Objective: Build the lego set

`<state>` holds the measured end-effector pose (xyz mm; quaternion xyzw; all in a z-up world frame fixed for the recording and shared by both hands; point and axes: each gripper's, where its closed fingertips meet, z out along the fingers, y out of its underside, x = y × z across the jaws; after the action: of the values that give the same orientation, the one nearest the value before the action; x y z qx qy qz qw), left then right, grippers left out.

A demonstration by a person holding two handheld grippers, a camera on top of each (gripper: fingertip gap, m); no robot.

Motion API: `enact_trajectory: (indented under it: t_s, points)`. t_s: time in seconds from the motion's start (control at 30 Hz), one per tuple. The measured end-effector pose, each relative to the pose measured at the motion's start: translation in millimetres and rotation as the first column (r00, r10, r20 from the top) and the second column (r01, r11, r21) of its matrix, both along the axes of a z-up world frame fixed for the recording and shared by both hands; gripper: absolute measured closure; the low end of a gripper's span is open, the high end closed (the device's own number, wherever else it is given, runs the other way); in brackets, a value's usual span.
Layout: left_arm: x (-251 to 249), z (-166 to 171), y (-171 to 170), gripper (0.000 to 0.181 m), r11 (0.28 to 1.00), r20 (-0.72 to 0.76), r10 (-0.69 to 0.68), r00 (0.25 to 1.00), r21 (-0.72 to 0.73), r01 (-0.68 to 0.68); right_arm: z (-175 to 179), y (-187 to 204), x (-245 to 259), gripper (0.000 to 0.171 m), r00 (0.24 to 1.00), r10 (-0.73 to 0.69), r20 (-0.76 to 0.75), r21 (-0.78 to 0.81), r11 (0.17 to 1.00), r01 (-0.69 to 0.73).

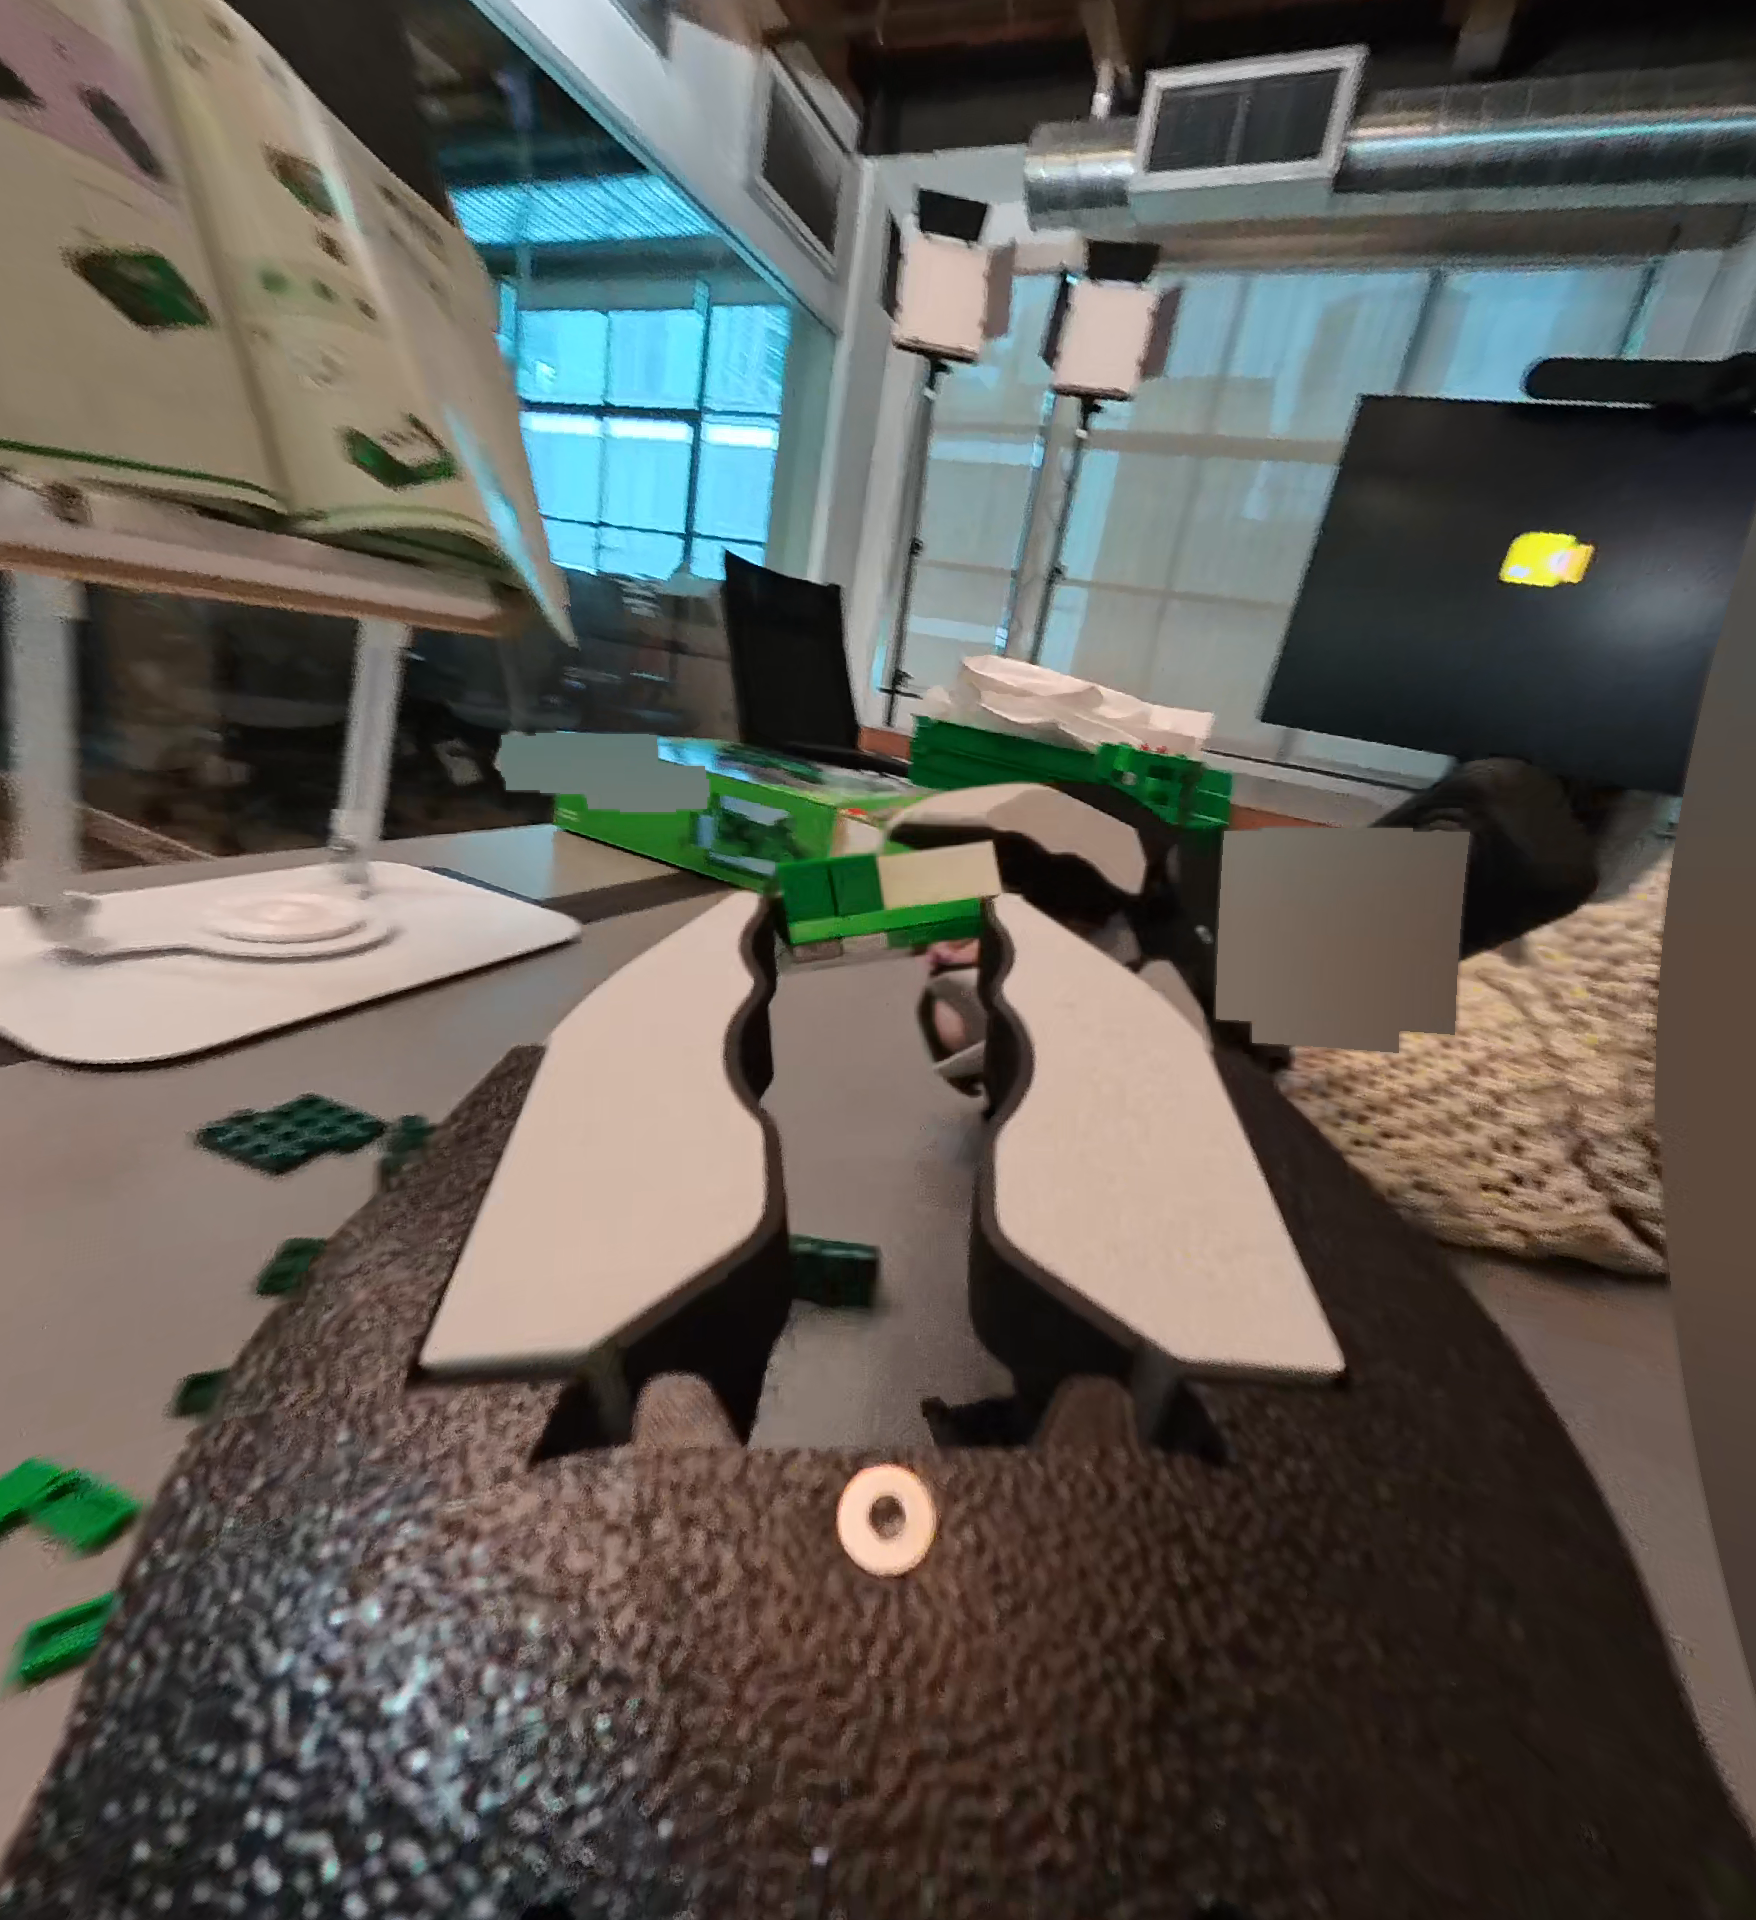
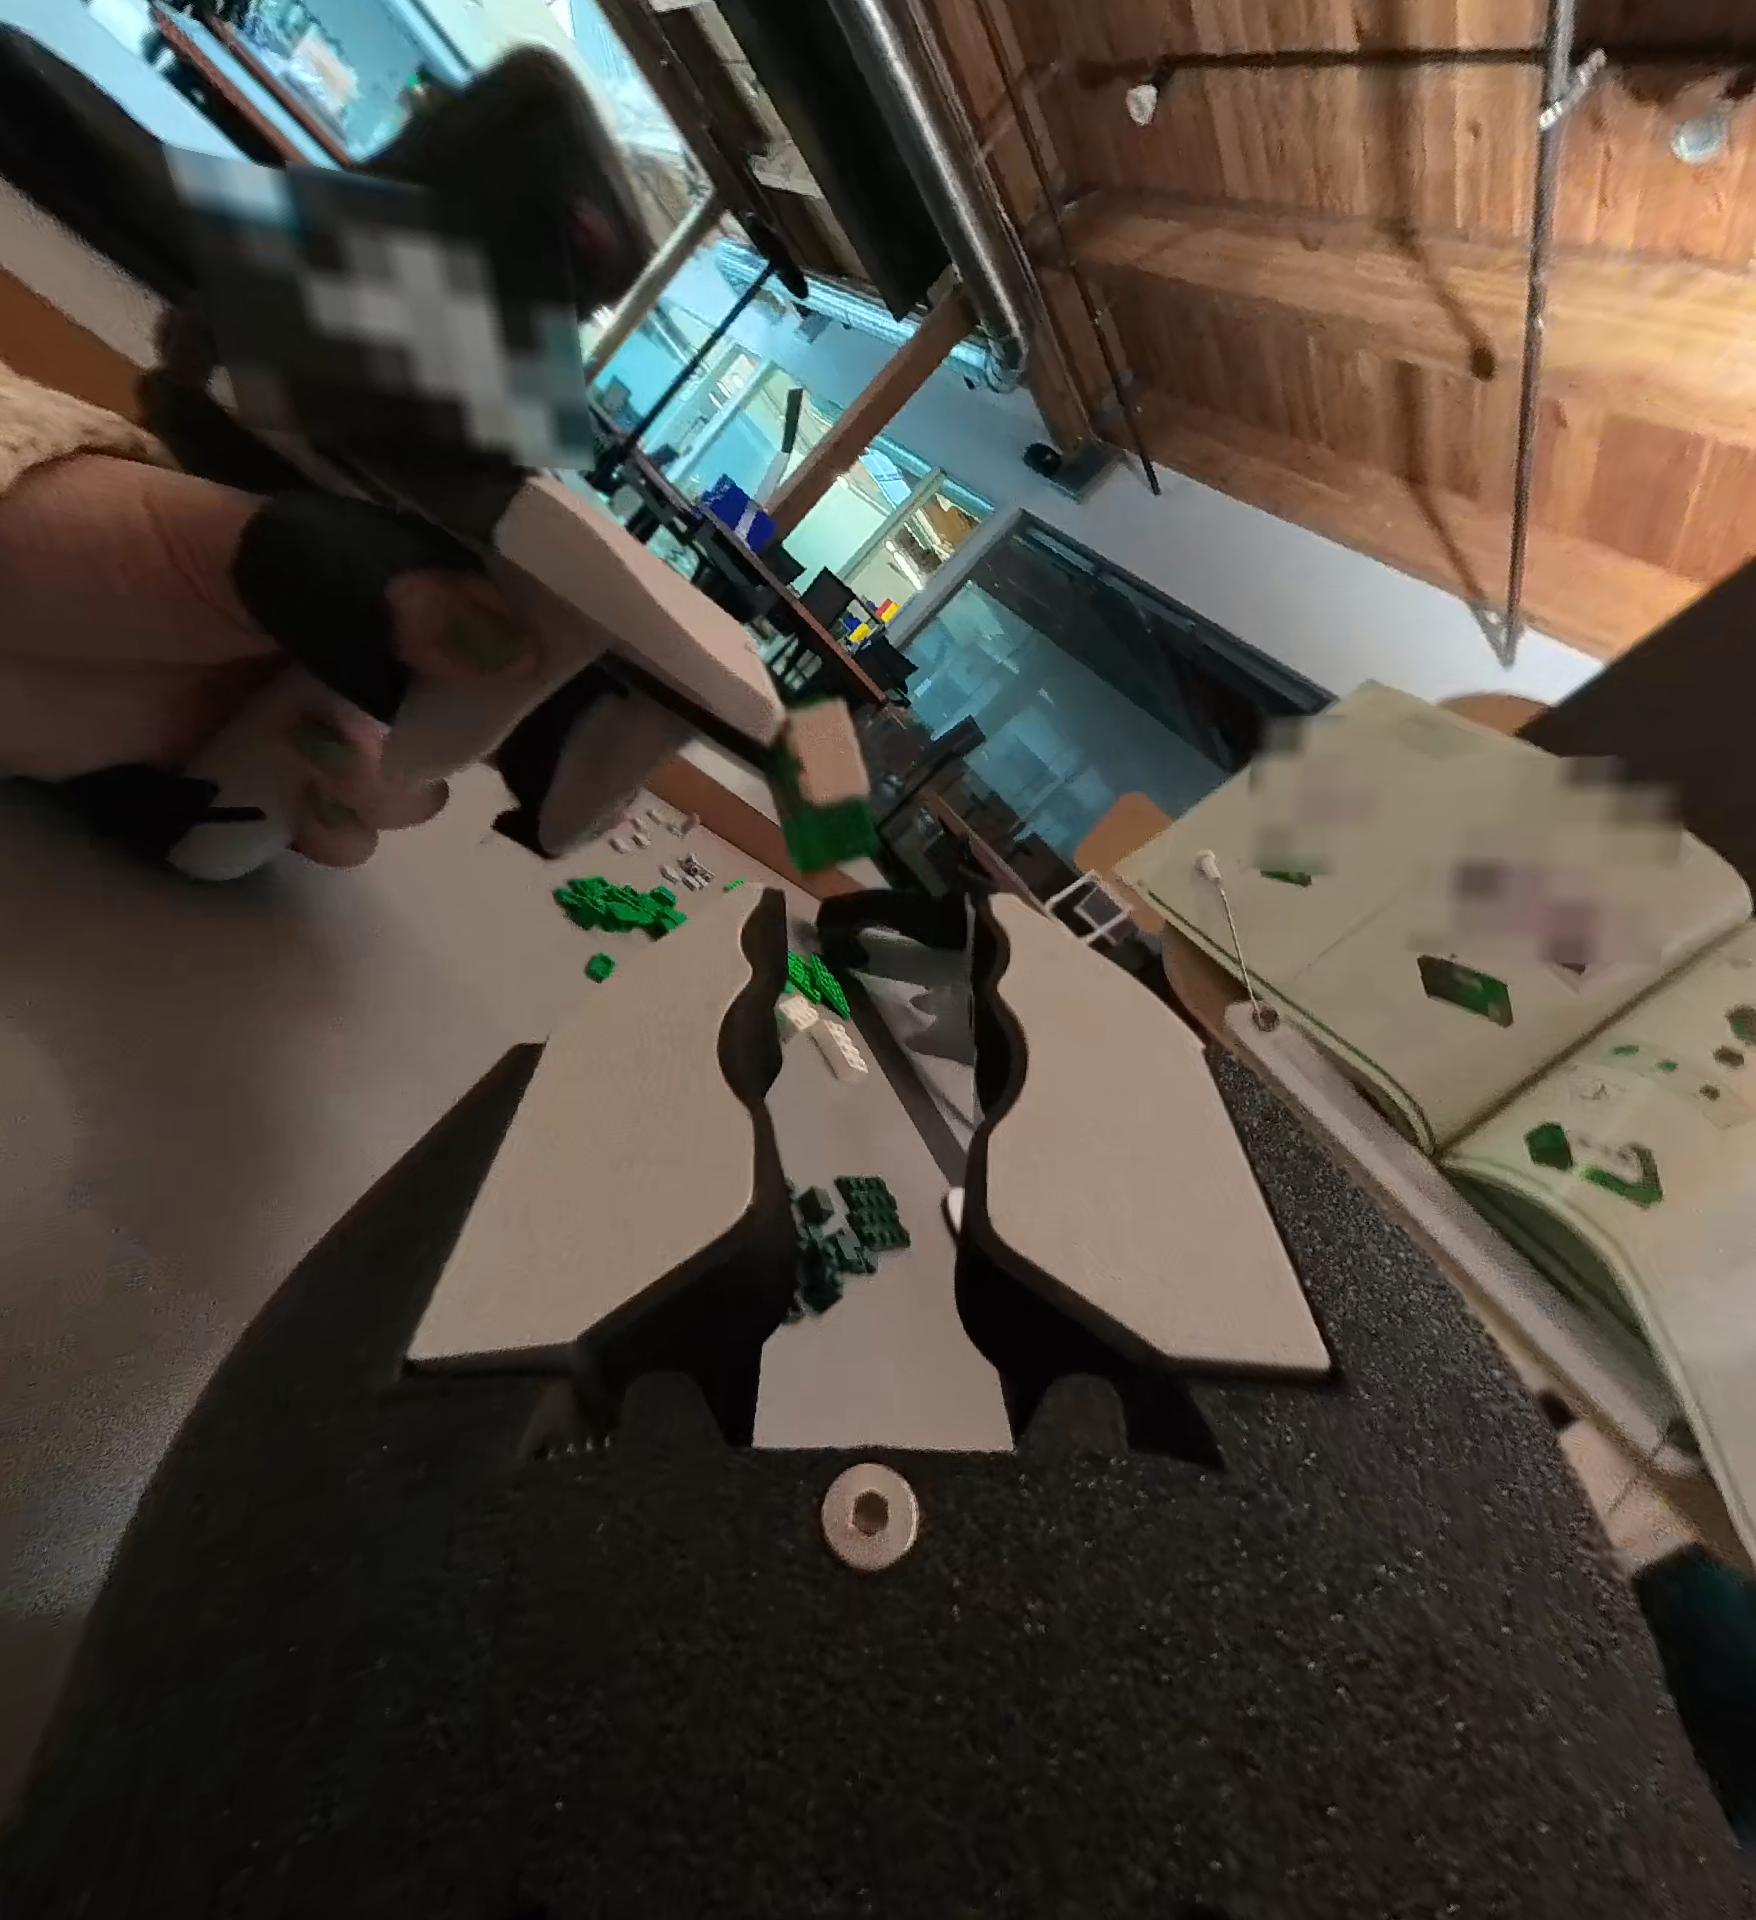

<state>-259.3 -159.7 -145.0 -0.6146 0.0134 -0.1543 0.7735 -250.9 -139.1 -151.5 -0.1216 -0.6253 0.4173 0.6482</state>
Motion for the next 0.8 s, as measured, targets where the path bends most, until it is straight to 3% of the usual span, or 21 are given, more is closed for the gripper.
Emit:
enact_trajectory:
  t_s: [0.17,0.37,0.7,0.8]
  points:
    - [-33,7,-6,0.145,0.973,-0.033,0.220,0.975,0.072,-0.217,2,27,-9,0.138,0.996,-0.008,0.084,-0.193,0.981,0.025]
    - [-46,4,-1,0.145,0.944,-0.072,0.328,0.942,0.045,-0.326,2,41,-15,0.144,0.993,0.000,0.121,-0.299,0.954,0.037]
    - [-59,6,-6,0.145,0.936,0.006,0.348,0.938,0.061,-0.347,-4,59,-26,0.146,0.979,0.003,0.203,-0.406,0.910,0.081]
    - [-57,4,-2,0.145,0.940,-0.015,0.341,0.940,0.040,-0.340,-6,77,-31,0.149,0.975,-0.075,0.212,-0.420,0.894,0.160]
